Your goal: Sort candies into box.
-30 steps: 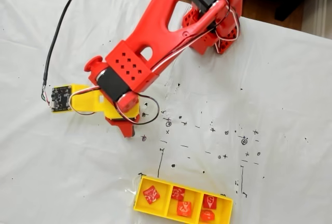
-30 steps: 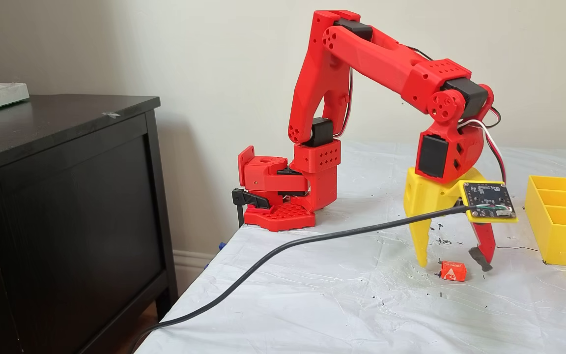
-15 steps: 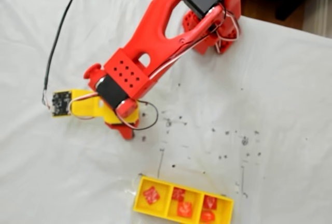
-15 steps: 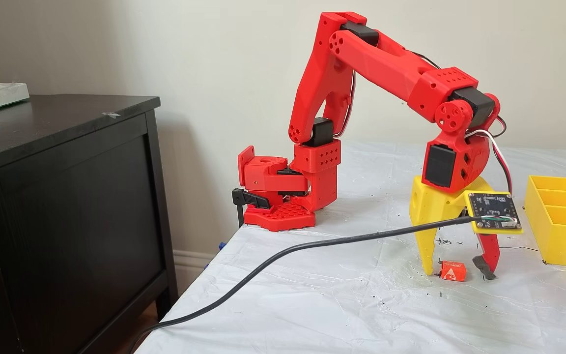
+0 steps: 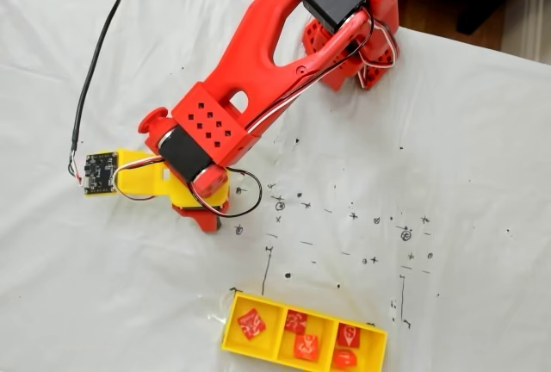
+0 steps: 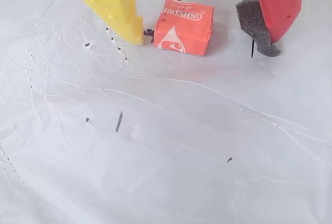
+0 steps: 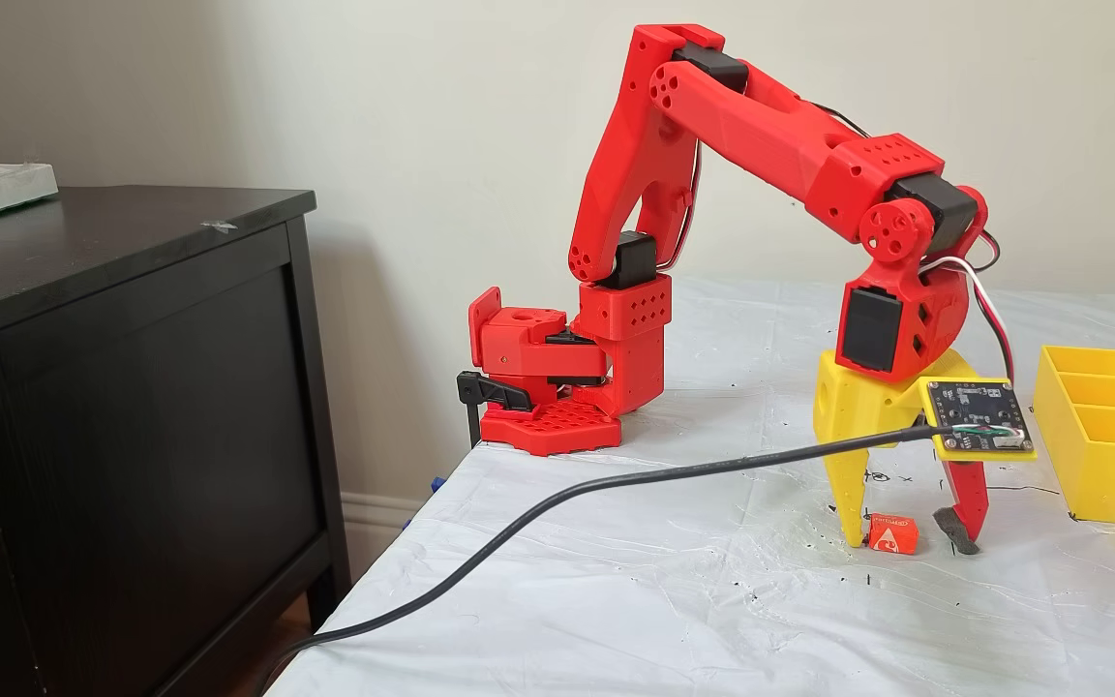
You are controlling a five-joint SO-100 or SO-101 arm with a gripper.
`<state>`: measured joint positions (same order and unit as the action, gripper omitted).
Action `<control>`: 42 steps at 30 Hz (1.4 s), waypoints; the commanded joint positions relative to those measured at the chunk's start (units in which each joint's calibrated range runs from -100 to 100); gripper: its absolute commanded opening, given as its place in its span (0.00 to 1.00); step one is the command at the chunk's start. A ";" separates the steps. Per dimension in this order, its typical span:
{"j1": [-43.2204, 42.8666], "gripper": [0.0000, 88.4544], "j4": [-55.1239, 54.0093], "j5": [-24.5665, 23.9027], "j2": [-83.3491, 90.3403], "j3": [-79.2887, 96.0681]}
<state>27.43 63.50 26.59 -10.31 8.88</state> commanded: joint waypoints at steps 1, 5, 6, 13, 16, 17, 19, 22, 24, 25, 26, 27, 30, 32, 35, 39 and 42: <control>-0.07 0.31 0.15 0.00 0.64 -2.83; 0.02 0.12 -0.01 0.10 0.81 -1.92; 0.02 0.09 -0.01 0.10 0.81 -1.92; 0.02 0.00 -0.50 0.83 1.91 -0.19; 0.02 0.00 -0.34 0.68 2.25 -0.37; -0.07 0.00 -0.18 0.68 2.76 -0.55; -0.16 0.00 0.48 0.44 4.20 -1.37; -0.80 0.00 2.52 0.00 7.26 -2.92; -1.70 0.00 3.92 -0.54 10.06 -4.29; -2.43 0.00 4.73 -0.88 11.67 -5.20; -3.06 0.00 5.47 -1.27 13.02 -6.02; -4.96 0.00 7.44 -2.44 16.25 -7.84; -8.50 0.00 8.26 -4.98 21.34 -8.57; -11.40 0.00 7.19 -7.57 24.64 -8.57; -15.29 0.00 4.16 -11.43 27.87 -8.75; -18.28 0.00 -1.16 -15.58 29.39 -8.84; -19.46 0.00 -5.09 -17.24 28.12 -9.02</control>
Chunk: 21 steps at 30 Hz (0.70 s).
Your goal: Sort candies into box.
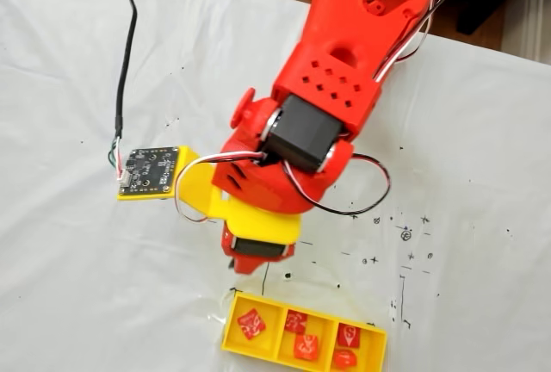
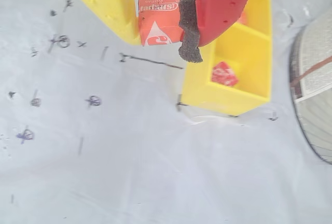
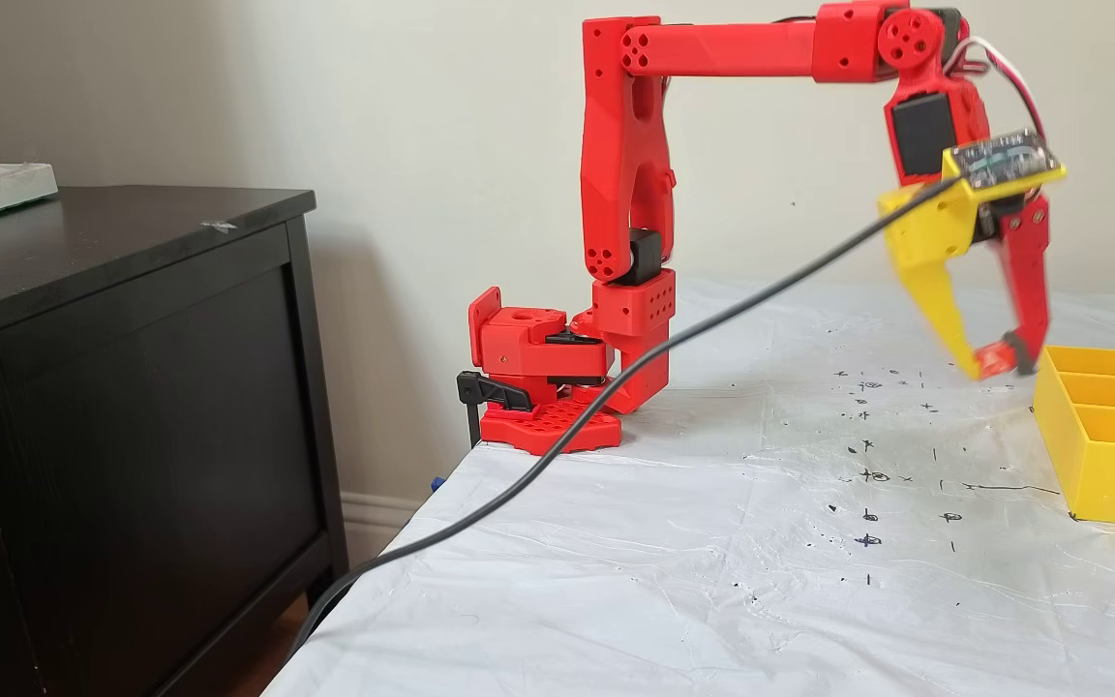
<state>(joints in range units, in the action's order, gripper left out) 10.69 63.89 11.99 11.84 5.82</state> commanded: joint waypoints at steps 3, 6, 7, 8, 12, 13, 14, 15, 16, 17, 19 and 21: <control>-3.53 0.00 -8.10 -3.32 3.09 -7.23; -3.98 0.00 -10.31 -3.52 -0.05 -8.69; -4.35 0.00 -12.36 -3.66 -1.74 -8.87; -4.62 0.00 -13.59 -3.66 -2.51 -8.78; -5.70 0.00 -16.86 -3.32 -4.97 -7.32; -5.89 0.00 -17.60 -3.27 -5.39 -6.96; -5.98 0.00 -18.33 -3.17 -5.82 -6.69; -6.07 0.00 -18.83 -3.03 -6.15 -6.59; -6.16 0.00 -19.07 -2.93 -6.58 -6.59; -6.16 0.00 -19.15 -2.64 -7.09 -6.78; -6.16 0.00 -18.83 -1.86 -8.11 -7.05; -6.25 0.00 -18.58 -1.12 -9.04 -7.05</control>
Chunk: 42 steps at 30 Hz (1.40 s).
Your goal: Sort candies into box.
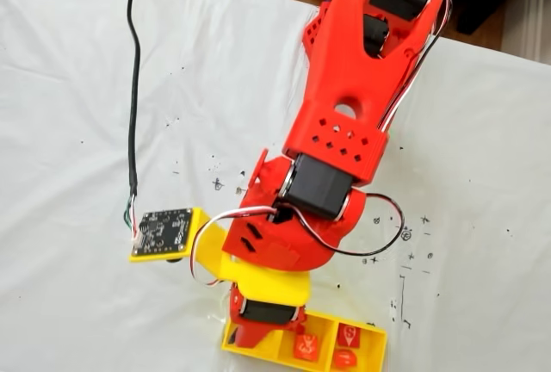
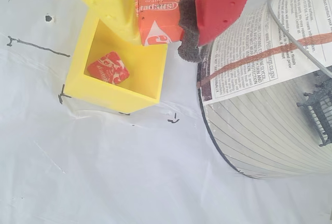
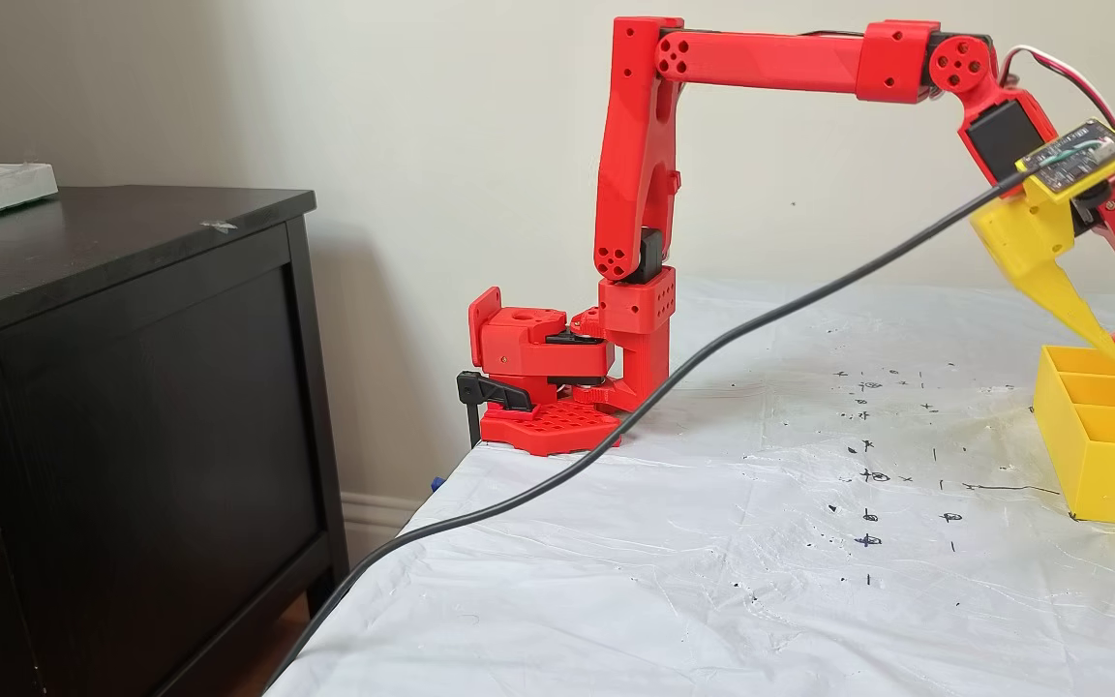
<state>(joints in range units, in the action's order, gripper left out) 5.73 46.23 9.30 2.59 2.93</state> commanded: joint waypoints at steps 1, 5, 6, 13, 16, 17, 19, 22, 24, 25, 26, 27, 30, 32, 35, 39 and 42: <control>-1.29 0.00 -1.08 1.90 -0.21 -4.16; -1.29 0.00 -2.47 2.59 -1.06 -3.89; -1.29 0.00 -2.56 2.69 -1.15 -3.89; -1.11 0.01 -3.70 3.37 -1.57 -3.89; -1.20 0.12 -3.46 4.64 -1.82 -3.80; -1.20 0.18 -3.54 4.74 -1.82 -3.71; -1.20 0.34 -3.46 4.93 -1.91 -3.43; -1.20 0.47 -3.70 5.13 -1.49 -2.80; -1.29 0.51 -3.13 4.93 -1.15 -2.80; -1.29 0.52 -2.97 4.98 -0.98 -2.80; -1.29 0.52 -2.80 4.93 -0.89 -2.80; -1.29 0.52 -2.72 4.88 -0.72 -2.70; -1.29 0.53 -2.39 4.79 -0.38 -2.61; -1.29 0.52 -2.07 4.74 0.13 -2.34; -1.29 0.46 -1.90 4.74 0.80 -2.07; -1.20 0.26 -1.74 4.59 1.91 -1.52; -1.11 0.03 -1.25 4.20 2.84 -1.25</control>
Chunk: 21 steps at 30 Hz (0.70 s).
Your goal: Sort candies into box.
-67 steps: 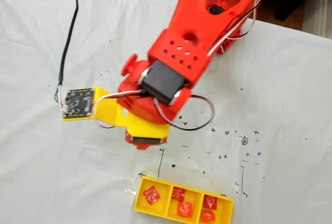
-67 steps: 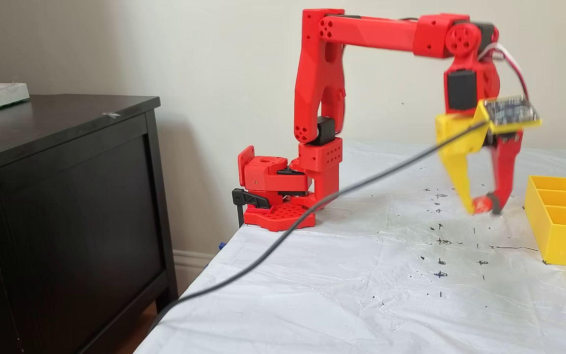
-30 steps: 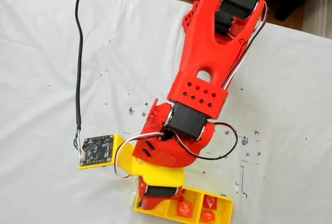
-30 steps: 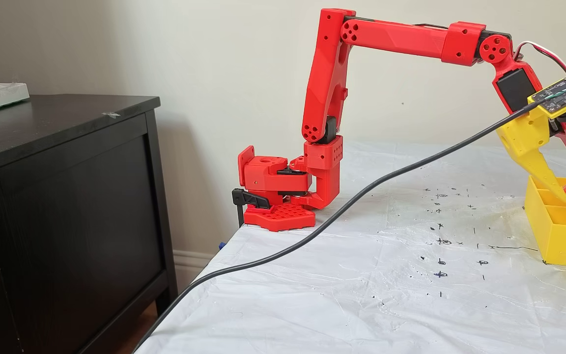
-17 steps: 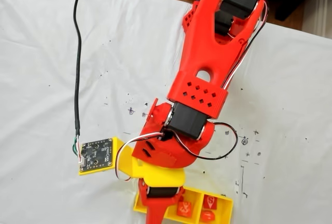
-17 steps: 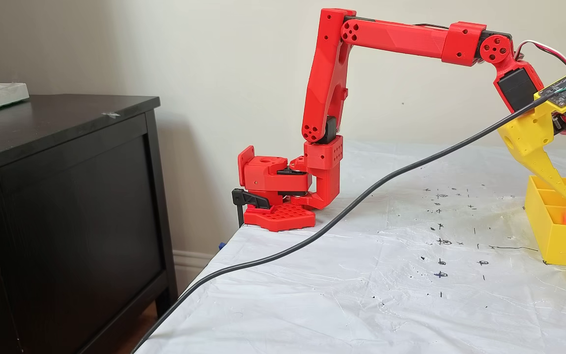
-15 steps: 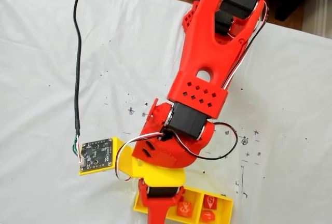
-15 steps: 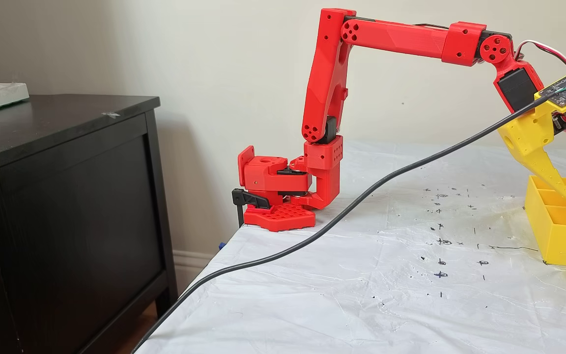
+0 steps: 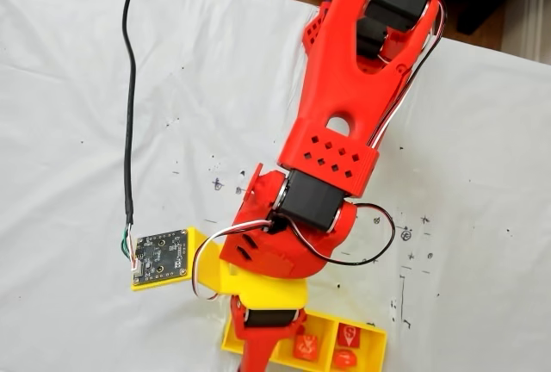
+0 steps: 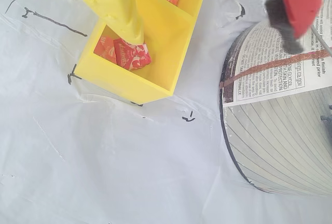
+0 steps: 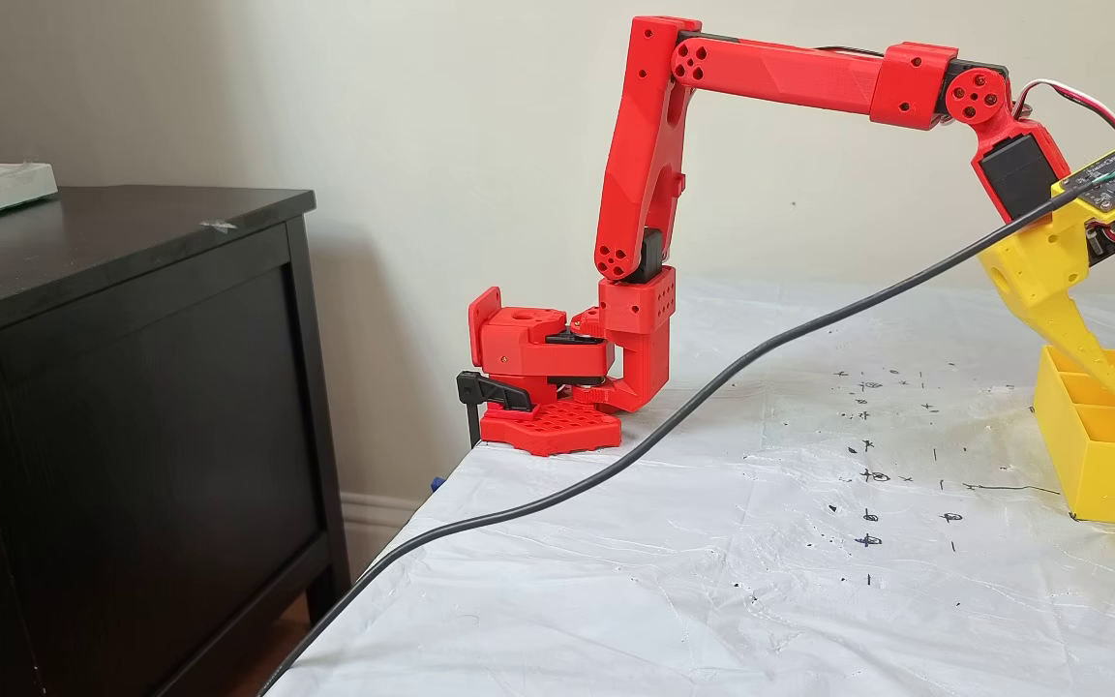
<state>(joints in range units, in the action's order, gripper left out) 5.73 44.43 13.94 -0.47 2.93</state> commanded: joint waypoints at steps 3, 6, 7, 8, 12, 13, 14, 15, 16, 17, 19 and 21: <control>-0.93 0.02 1.13 -0.49 6.83 -0.88; -0.66 0.00 1.38 -0.49 8.44 -0.06; -0.57 0.00 1.54 -0.59 9.12 0.30; -0.57 0.00 1.70 -0.83 9.88 0.75; -0.48 0.00 1.95 -2.98 16.41 6.13; -0.66 0.00 1.46 -3.66 18.87 8.86; -0.84 0.00 0.89 -4.20 21.16 11.59; -1.02 0.00 0.15 -4.88 23.79 14.59; -1.29 0.00 -0.34 -5.47 26.17 17.23; -1.65 0.00 -0.34 -5.81 28.46 19.78; -2.65 0.00 -0.26 -6.74 33.21 25.15; -4.10 0.00 -1.41 -8.11 40.50 33.80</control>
<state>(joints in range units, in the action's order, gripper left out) 4.19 44.98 7.94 22.70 26.48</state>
